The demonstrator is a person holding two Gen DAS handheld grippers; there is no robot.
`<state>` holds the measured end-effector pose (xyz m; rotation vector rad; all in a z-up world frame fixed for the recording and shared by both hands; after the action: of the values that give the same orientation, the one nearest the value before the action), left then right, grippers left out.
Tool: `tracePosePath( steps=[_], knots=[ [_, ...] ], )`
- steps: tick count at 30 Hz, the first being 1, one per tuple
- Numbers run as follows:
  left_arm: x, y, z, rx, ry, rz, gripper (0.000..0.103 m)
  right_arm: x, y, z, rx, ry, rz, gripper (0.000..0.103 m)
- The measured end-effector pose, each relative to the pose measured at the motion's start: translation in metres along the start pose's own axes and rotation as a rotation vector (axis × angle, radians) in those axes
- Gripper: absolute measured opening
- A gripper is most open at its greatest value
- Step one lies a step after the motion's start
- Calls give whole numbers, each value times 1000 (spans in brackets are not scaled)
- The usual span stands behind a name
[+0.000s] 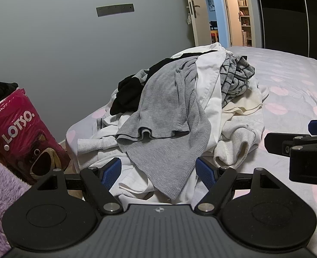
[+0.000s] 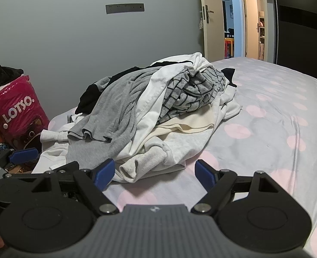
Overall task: Fold clothes
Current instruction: 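Move both grippers open toward the clothes heap on the bed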
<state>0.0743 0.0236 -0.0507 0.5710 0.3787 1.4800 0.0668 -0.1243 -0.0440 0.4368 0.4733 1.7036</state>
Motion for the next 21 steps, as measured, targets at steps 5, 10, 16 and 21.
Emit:
tracePosePath(
  steps=[5, 10, 16, 21],
  knots=[
    [1, 0, 0, -1, 1, -1, 75, 0, 0, 0, 2, 0, -3, 83],
    [0, -1, 1, 3, 1, -7, 75, 0, 0, 0, 3, 0, -5, 83],
    [-2, -5, 12, 10, 8, -36, 75, -7, -4, 6, 12, -22, -22, 83],
    [4, -18, 28, 54, 50, -82, 71, -15, -8, 14, 21, -48, -42, 81]
  ],
)
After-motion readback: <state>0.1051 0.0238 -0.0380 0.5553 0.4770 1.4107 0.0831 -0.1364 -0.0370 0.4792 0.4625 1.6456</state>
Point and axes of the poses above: each gripper's, at about its wrist camera, not at the fingertips, and y roughly against the way its jaws point, x to its left, z to its top, the point moved 8 cm from there along -y, roughly the way its jaws point, and after that the axes turned 8 degrees about -z, right-handed, at the moved point
